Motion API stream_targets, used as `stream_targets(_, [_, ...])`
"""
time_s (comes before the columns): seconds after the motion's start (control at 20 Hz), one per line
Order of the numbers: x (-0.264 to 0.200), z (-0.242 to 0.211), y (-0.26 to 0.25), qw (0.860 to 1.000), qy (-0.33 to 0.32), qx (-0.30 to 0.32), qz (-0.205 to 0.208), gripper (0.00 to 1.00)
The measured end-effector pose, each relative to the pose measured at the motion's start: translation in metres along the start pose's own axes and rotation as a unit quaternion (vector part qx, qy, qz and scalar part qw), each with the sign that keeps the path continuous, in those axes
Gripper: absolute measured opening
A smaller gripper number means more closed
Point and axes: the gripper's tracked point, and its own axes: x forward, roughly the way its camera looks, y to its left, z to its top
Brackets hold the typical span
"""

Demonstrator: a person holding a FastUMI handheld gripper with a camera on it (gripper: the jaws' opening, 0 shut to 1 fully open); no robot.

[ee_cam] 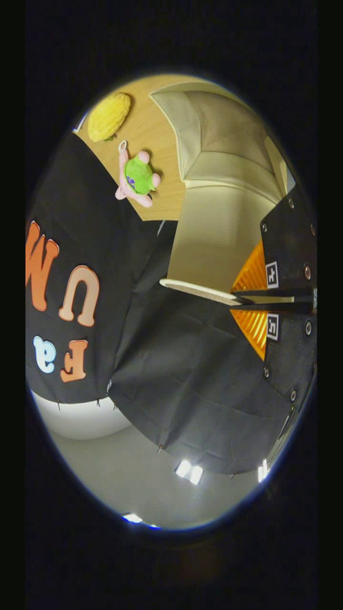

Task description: Open the storage box then place both shoes into the box .Put the left shoe in first, then the right shoe, with the right side of both shoes facing outward in a uniform manner.

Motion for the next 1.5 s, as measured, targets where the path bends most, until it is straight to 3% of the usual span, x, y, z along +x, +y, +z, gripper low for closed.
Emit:
stream_targets(0.1, [0.007,-0.014,-0.002,0.999,0.025,-0.032,-0.018,0.22])
stream_targets(0.25, [0.004,-0.015,-0.018,0.996,0.029,-0.066,-0.05,0.97])
stream_targets(0.55, [-0.038,0.026,-0.062,0.987,-0.026,-0.095,-0.124,0.98])
stream_targets(0.8, [-0.107,0.072,-0.113,0.965,-0.084,-0.135,-0.207,0.98])
stream_targets(1.2, [-0.233,0.12,-0.199,0.901,-0.14,-0.196,-0.36,0.98])
stream_targets(1.5, [-0.304,0.13,-0.261,0.85,-0.134,-0.229,-0.455,0.97])
